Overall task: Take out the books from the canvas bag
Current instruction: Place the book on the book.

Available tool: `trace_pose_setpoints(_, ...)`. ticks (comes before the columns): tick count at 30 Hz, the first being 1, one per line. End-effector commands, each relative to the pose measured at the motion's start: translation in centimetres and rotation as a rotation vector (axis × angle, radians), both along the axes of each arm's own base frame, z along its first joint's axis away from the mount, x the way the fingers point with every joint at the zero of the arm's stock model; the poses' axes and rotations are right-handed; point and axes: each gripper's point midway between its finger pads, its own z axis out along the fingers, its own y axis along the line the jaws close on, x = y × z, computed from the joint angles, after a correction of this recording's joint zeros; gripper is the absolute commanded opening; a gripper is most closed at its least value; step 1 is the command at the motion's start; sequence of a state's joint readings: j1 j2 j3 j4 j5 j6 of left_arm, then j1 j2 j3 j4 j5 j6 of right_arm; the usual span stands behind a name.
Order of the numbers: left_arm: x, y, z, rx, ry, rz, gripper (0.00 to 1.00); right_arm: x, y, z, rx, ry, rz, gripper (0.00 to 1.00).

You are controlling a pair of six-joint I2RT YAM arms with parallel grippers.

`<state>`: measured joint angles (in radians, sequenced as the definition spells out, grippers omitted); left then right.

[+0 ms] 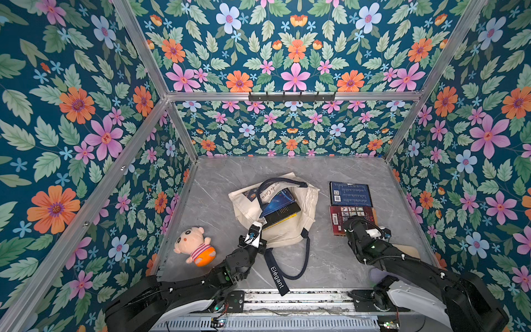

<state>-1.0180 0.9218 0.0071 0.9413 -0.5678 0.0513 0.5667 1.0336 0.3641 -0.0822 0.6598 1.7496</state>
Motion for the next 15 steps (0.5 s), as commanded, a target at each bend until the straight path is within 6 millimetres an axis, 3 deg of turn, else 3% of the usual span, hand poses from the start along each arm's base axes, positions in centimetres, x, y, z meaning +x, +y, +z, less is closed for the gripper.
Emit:
trace_pose_setpoints(1, -0.3, -0.5, 1.3, -0.058, -0.032, -0.033, 0.00, 1.2, 1.2, 2.4, -0.076, -0.046, 0.131, 0.99)
trace_pose_setpoints(8, -0.8, -1.0, 1.8, -0.085, -0.049, -0.087, 0.00, 3.3, 5.0, 7.5, -0.175, -0.179, 0.383, 0.99)
trace_pose_setpoints(15, -1.0, -1.6, 1.8, -0.080, -0.049, -0.115, 0.00, 3.7, 11.4, 11.3, -0.298, -0.309, 0.614, 0.99)
